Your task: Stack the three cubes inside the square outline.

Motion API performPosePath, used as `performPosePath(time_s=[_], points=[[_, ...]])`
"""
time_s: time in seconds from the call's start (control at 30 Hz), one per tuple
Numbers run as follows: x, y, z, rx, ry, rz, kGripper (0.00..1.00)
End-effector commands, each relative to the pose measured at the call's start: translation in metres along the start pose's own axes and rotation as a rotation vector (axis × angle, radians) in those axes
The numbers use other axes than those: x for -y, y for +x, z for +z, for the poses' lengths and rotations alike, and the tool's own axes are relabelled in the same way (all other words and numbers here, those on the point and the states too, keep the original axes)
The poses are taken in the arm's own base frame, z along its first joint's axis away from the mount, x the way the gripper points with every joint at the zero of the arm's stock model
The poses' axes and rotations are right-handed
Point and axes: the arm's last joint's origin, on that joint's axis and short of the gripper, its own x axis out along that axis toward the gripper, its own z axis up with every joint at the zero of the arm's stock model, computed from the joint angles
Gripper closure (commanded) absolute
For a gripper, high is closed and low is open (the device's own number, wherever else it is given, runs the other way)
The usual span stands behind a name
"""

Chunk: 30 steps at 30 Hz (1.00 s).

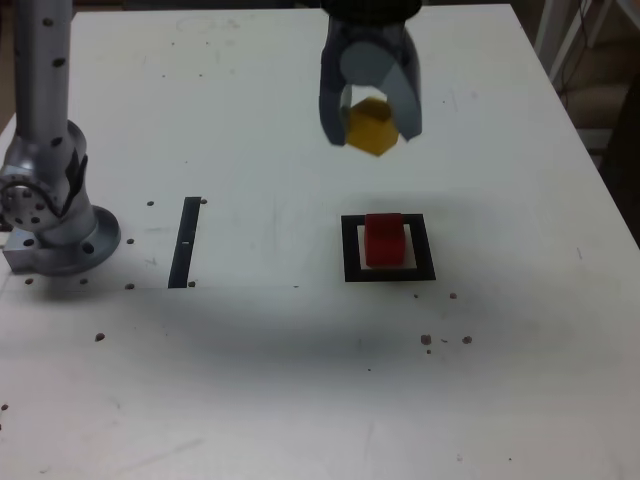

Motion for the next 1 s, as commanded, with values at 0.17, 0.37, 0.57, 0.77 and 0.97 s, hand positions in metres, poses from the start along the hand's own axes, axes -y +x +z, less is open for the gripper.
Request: performPosePath(time_s=[0.17, 0.37, 0.57, 0.77, 0.97], points=[[0.033, -0.003, 0.0, 0.04, -0.025, 0.021, 0.72], [0.046, 0.004, 0.005, 0.074, -0.042, 0.012, 0.72], [0.048, 0.02, 0.012, 0.068, -0.061, 0.013, 0.72], [0.049, 0.035, 0.014, 0.059, -0.157, 0.034, 0.72], [0.053, 0.037, 0.015, 0.075, -0.3, 0.048, 0.72]])
